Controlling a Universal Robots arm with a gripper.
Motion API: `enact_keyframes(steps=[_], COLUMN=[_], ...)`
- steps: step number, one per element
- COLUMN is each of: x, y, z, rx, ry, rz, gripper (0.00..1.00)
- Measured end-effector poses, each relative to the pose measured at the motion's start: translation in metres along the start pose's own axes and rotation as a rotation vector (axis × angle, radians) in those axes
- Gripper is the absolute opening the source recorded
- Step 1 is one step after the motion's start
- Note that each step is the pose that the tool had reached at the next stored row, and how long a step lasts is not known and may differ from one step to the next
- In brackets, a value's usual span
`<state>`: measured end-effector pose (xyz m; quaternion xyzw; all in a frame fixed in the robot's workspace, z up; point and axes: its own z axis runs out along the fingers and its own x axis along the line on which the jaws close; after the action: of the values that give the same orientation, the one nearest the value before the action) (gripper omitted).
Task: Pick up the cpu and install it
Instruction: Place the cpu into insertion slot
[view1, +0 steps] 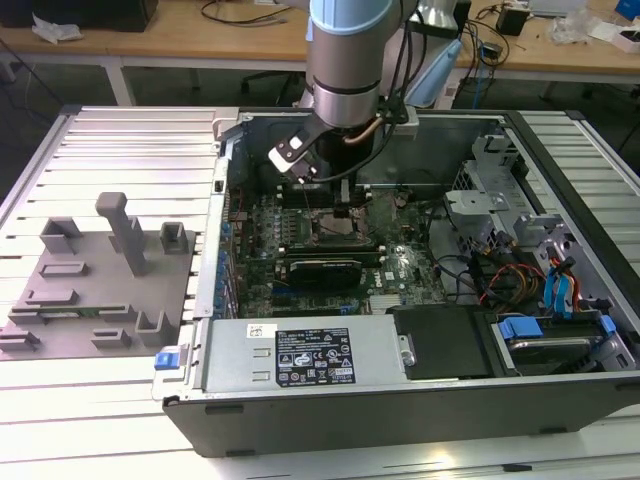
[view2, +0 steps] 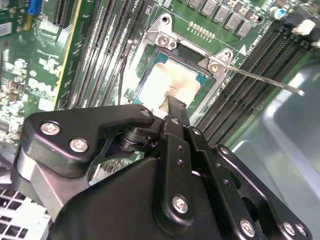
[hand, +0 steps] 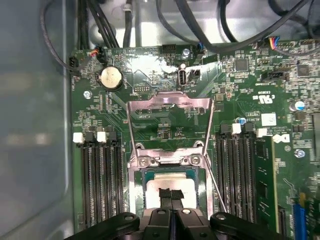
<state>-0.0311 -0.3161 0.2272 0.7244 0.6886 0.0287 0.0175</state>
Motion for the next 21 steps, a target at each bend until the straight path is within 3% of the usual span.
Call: enact_keyframes(steps=[7,10,11,12,21], x=[0.0003,0.0003,0.0003,0.0003,0.0004], y=[0.0011,0.0011,0.0015,0.0017,0.0019], z=[-0.0161,-0.0163,-0.0162,-0.0163,-0.0178], rx=[-0.0001,0.0001,0.013,0.02,0.0205], ry=[-0.0003,-0.0009,-0.0017,-0.0022,-0.0018], rz=[0.001,0.0,0.001,0.001,0.001], gripper=[0.11,0.11,0.11,0.11,0.11])
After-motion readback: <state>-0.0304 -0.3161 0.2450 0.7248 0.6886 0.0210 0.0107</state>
